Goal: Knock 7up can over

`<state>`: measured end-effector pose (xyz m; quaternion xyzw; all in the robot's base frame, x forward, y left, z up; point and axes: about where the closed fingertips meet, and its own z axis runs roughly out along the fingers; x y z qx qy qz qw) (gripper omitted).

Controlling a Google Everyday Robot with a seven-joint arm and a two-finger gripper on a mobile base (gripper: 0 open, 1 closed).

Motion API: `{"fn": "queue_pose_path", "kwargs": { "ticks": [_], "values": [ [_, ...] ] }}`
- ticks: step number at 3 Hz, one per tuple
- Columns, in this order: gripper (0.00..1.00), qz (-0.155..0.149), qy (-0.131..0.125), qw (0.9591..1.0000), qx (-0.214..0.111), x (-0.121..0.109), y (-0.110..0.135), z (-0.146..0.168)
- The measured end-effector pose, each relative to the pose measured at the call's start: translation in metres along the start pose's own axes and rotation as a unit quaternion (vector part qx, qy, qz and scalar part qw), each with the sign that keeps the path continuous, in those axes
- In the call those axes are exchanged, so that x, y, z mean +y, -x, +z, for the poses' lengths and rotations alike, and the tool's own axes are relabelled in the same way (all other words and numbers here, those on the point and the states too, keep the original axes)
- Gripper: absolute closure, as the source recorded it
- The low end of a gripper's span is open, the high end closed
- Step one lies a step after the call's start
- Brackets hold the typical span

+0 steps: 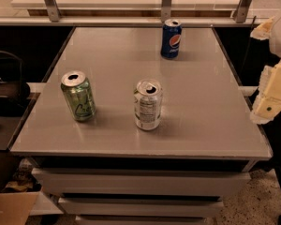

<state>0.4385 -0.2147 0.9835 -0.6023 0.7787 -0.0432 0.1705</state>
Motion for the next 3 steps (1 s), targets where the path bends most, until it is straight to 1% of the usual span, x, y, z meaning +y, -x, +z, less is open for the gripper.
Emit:
{"fn": "queue_pose_path", "kwargs": {
  "ticks": [1, 2, 3],
  "values": [
    [0.00, 0.000, 0.000, 1.0000, 0.000, 0.000, 0.000, 0.000],
    [0.00, 0.005, 0.012, 0.9995, -0.030, 0.000, 0.008, 0.007],
    [0.00, 0.018, 0.038, 0.9953, -0.087, 0.007, 0.034, 0.030]
  ]
}}
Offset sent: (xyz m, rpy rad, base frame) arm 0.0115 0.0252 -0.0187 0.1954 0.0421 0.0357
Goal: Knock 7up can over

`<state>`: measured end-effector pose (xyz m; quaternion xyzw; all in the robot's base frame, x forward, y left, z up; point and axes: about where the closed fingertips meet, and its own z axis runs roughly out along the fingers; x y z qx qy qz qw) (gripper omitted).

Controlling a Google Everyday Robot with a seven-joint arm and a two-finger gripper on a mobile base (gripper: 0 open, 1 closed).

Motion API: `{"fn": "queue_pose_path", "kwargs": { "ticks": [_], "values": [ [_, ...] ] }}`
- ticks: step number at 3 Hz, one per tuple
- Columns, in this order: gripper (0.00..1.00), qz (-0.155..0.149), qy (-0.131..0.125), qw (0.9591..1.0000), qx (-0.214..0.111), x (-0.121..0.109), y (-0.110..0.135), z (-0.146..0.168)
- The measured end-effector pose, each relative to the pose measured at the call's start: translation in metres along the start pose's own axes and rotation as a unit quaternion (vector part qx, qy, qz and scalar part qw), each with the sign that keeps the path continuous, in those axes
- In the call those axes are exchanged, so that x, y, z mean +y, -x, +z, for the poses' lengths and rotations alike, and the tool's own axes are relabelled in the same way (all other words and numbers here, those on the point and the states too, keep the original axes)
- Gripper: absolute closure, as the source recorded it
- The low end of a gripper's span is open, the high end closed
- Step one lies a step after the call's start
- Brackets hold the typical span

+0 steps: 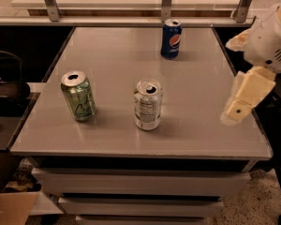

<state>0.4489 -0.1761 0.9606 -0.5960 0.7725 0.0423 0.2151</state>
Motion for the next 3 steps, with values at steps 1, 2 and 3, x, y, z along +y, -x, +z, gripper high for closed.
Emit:
{"fn": "queue_pose_path", "kwargs": {
  "ticks": [1, 2, 3],
  "values": [
    [0.00, 0.023, 0.018, 0.9968, -0.075, 0.009, 0.025, 0.023],
    [0.00, 0.052, 0.020, 0.9861, -0.156, 0.018, 0.045, 0.038],
    [0.00, 0.076, 0.020, 0.9689, -0.235, 0.026, 0.065, 0.056]
  ]
}}
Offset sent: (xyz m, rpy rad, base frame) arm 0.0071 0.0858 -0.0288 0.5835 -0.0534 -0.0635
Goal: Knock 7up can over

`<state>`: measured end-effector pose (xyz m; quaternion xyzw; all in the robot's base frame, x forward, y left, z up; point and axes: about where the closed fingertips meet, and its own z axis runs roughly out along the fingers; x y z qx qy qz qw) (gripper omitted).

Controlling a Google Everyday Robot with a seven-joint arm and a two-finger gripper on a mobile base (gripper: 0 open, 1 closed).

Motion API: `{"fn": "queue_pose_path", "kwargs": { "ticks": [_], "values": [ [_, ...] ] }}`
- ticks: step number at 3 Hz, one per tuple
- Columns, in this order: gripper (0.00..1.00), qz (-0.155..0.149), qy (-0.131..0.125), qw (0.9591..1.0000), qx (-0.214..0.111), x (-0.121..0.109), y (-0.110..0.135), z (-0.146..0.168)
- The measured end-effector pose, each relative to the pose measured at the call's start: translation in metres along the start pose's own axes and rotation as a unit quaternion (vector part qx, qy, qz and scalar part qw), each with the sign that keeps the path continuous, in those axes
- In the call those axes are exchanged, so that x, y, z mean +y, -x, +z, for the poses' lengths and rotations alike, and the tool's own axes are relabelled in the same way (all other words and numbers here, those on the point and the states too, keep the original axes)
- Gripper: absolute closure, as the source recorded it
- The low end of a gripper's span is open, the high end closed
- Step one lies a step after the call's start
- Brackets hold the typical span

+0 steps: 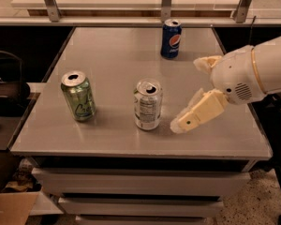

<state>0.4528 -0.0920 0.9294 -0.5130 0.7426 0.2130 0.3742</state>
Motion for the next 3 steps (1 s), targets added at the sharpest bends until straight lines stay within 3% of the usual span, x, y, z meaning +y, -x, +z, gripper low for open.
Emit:
{"fn": "queue_pose_path", "kwargs": {
  "ticks": [1, 3],
  "values": [
    [0.00, 0.022, 0.000, 0.9977, -0.063, 0.008, -0.001, 0.022],
    [0.00, 0.056, -0.004, 0.9859, -0.157, 0.016, -0.011, 0.050]
  ]
}}
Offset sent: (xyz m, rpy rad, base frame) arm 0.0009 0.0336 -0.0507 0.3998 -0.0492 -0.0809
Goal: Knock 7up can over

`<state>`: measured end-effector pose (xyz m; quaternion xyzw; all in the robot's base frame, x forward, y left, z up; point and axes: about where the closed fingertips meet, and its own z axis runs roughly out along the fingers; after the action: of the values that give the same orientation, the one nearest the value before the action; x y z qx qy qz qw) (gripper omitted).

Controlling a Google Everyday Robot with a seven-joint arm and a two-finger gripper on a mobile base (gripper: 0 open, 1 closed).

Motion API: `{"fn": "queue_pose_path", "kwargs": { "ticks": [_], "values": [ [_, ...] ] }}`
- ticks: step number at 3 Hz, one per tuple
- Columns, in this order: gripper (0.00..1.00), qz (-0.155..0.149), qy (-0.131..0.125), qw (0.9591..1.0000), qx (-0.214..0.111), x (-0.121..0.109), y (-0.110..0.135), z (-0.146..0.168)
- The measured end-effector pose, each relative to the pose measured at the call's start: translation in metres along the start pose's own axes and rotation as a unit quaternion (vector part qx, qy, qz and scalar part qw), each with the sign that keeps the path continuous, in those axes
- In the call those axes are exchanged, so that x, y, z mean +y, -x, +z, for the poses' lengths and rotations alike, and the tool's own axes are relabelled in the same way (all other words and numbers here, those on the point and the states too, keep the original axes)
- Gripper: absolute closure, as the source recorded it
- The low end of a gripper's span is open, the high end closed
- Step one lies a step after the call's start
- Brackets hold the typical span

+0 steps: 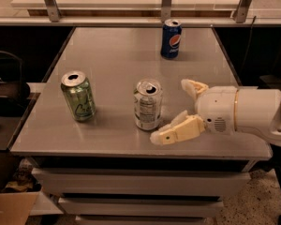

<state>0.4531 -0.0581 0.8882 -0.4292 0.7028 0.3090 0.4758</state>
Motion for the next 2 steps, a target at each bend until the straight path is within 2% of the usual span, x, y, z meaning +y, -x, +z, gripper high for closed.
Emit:
{"fn": "queue_pose_path", "kwargs": {
  "ticks": [2],
  "values": [
    [0.00, 0.003, -0.007, 0.9987, -0.051, -0.0058, -0.0011, 0.0093]
  ]
}}
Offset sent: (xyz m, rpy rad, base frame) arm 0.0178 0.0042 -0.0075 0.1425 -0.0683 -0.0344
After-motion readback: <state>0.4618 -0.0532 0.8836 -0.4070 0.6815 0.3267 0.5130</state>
